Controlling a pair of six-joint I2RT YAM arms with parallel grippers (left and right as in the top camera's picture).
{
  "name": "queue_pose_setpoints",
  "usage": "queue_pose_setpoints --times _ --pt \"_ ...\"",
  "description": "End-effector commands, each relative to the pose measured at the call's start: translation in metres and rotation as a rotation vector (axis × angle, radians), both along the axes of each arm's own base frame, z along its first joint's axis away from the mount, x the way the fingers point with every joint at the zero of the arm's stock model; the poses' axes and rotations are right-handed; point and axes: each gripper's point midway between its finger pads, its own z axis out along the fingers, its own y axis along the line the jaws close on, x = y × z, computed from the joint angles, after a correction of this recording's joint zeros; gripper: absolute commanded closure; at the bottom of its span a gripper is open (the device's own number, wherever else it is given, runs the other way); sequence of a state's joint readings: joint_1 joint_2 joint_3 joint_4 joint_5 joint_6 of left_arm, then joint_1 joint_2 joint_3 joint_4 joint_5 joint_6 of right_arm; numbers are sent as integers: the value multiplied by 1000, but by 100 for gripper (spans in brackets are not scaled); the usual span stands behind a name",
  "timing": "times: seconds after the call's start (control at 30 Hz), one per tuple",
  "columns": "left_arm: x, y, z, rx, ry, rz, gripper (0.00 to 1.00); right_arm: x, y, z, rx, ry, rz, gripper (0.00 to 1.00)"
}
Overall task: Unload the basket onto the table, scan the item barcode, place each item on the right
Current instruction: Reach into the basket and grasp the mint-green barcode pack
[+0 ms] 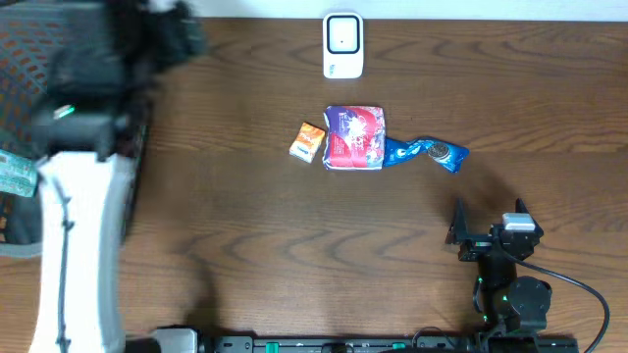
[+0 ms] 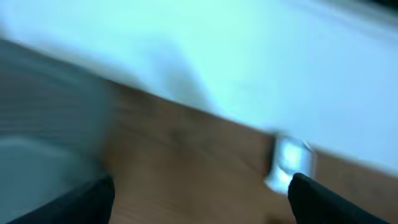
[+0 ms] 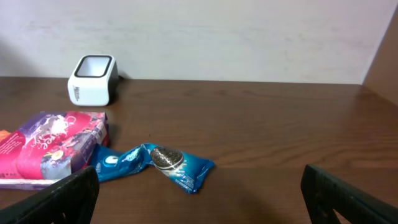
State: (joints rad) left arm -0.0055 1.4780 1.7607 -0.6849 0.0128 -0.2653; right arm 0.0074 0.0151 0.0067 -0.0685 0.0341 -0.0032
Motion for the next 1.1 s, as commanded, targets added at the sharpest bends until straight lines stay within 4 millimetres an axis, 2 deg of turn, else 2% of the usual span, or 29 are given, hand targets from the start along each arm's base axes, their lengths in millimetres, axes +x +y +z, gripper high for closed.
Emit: queue_pose_setpoints --times 0.0,0.1,0.17,0.2,0.27,0.33,0.43,0.5,0.6,0.73,0.83,1.07 --pt "-32 111 13 104 -5 375 11 0 -2 -1 17 0 -10 1" --pt "-55 167 -1 99 54 531 11 0 -2 -1 17 0 -10 1" --pt "-64 190 -13 80 86 597 11 0 -2 -1 17 0 -10 1" --pt "-70 207 -25 81 120 644 11 0 -2 -1 17 0 -10 1" --pt "-80 225 -39 105 174 715 11 0 -2 -1 17 0 -10 1" --pt "-102 249 -62 168 284 876 10 0 -2 -1 17 0 -10 1" --pt "-110 258 -81 154 340 985 6 0 -2 -1 17 0 -10 1" --pt "-103 262 -102 139 389 997 6 0 -2 -1 17 0 -10 1" --pt "-99 269 -122 147 443 1006 6 0 -2 -1 17 0 -10 1" --pt "-112 292 -155 197 550 1132 5 0 -2 -1 17 0 -10 1" --pt "-107 297 -180 178 590 1151 5 0 -2 -1 17 0 -10 1" --pt "-90 307 -221 170 625 1162 5 0 -2 -1 17 0 -10 1"
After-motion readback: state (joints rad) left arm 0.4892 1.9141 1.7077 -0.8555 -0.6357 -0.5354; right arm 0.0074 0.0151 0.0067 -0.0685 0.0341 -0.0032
